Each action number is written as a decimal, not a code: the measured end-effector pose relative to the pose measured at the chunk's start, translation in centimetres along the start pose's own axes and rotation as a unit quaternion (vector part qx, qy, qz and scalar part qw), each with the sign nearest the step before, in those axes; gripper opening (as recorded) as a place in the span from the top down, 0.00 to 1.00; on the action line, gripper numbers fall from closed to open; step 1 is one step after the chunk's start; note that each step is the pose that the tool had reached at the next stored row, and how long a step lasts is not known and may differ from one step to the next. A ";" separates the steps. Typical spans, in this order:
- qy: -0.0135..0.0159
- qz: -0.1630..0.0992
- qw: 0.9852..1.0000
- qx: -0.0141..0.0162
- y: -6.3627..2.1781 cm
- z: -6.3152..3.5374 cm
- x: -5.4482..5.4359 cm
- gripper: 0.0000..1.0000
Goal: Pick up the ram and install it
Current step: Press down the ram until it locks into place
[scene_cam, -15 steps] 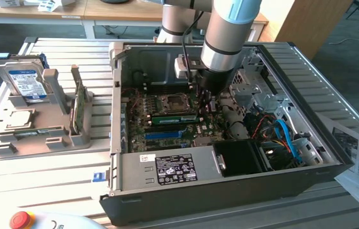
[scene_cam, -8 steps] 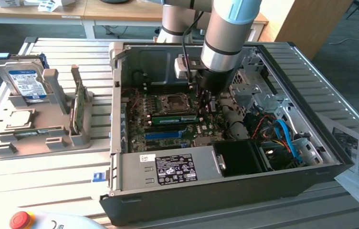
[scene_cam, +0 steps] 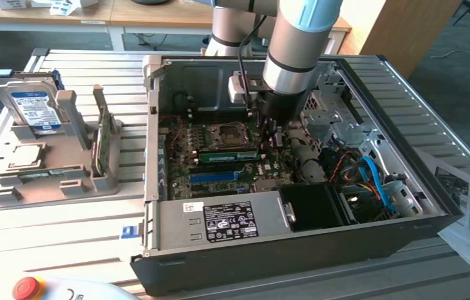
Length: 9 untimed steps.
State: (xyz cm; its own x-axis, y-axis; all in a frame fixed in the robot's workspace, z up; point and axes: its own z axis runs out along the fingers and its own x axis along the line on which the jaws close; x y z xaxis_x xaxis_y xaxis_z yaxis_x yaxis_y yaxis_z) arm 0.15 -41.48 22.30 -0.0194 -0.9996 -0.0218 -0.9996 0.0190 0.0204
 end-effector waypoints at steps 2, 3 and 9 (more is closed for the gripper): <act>0.000 0.000 1.000 0.000 0.00 0.01 0.0 0.89; 0.000 0.000 1.000 0.000 0.00 0.02 0.0 0.89; 0.000 0.000 1.000 0.000 0.00 0.08 0.0 0.89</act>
State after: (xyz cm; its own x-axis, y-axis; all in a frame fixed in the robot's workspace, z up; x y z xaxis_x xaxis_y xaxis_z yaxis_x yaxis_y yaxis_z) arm 0.15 -41.48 22.23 -0.0194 -0.9996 -0.0217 -0.9996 0.0190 0.0205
